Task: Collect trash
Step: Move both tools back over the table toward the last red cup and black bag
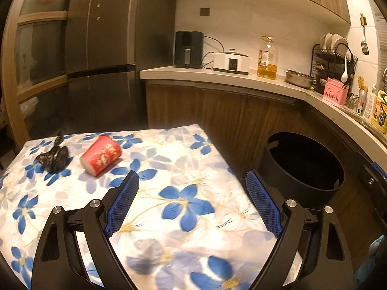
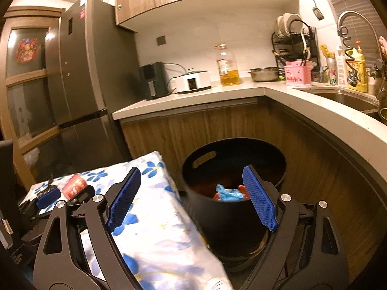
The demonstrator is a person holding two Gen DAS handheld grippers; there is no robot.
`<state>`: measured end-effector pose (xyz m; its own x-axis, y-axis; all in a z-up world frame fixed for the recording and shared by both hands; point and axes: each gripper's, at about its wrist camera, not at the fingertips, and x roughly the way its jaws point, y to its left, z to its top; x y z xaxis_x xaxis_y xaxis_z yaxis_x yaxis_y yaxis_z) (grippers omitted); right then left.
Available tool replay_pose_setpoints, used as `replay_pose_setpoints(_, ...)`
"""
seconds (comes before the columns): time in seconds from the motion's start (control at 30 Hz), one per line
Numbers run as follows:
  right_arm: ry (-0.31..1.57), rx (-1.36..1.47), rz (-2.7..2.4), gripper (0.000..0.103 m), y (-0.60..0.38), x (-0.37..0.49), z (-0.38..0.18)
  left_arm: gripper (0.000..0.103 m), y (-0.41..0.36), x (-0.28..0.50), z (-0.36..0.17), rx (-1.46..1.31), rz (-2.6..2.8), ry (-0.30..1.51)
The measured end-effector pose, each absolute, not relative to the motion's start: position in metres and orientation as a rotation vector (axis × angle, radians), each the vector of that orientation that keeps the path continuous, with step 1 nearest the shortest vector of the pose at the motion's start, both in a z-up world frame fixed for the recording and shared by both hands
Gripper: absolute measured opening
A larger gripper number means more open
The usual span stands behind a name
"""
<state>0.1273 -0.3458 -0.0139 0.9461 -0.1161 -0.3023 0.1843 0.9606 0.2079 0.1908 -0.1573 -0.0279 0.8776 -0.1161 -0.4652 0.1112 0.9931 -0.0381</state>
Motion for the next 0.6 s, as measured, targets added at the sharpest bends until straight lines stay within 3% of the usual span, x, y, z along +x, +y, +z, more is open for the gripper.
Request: replay_pose_setpoints(0.6, 0.327, 0.208, -0.005, 0.085, -0.247, 0.144, -0.017, 0.087, -0.046, 0.172, -0.029, -0.073, 0.045, 0.47)
